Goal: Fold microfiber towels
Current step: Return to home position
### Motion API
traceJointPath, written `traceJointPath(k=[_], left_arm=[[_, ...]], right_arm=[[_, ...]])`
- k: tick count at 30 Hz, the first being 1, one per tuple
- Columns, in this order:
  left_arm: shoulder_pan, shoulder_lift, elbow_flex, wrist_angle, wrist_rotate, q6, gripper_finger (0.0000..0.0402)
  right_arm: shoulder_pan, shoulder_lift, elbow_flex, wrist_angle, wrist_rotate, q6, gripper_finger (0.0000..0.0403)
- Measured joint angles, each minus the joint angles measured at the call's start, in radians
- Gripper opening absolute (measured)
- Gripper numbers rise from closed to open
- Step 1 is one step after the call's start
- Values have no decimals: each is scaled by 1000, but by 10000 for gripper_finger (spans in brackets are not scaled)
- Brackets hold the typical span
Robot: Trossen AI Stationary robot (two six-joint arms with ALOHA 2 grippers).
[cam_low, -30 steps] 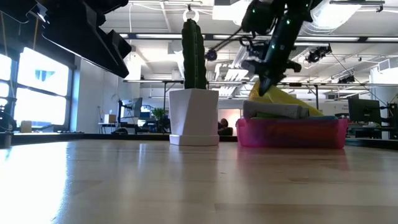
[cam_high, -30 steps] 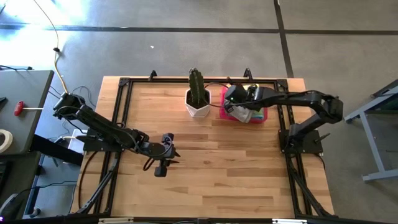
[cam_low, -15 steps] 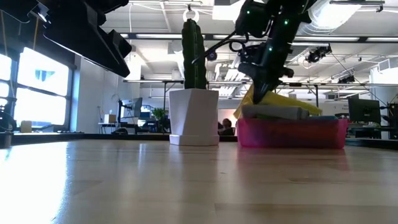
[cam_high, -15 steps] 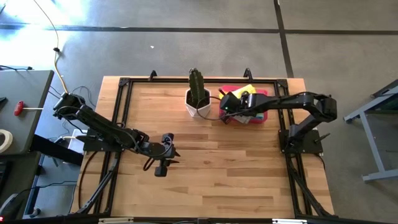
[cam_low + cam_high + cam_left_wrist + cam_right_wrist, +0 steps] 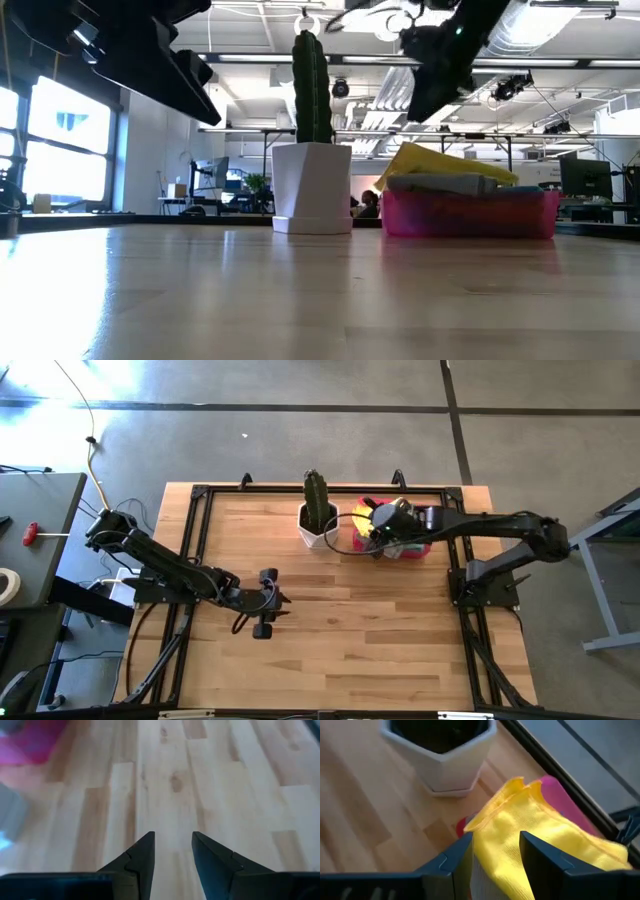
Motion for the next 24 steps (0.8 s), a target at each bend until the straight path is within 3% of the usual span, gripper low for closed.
traceJointPath(k=[6,13,20,24], left_arm=[[0,-18,-1,-43,-126,64,119],[0,-164,0,-192,-210,6,119],[-1,-358,0,-322,-213,-72,119],[-3,-426,-18,-316,-225,-84,119]], right_arm=[[94,-95,0,-73,9,-94,154],[236,-110,-14,-156,177,-84,154],[310,-221,-255,-30,169,-41,154],[333,-352,-453,153,138,-20,154]])
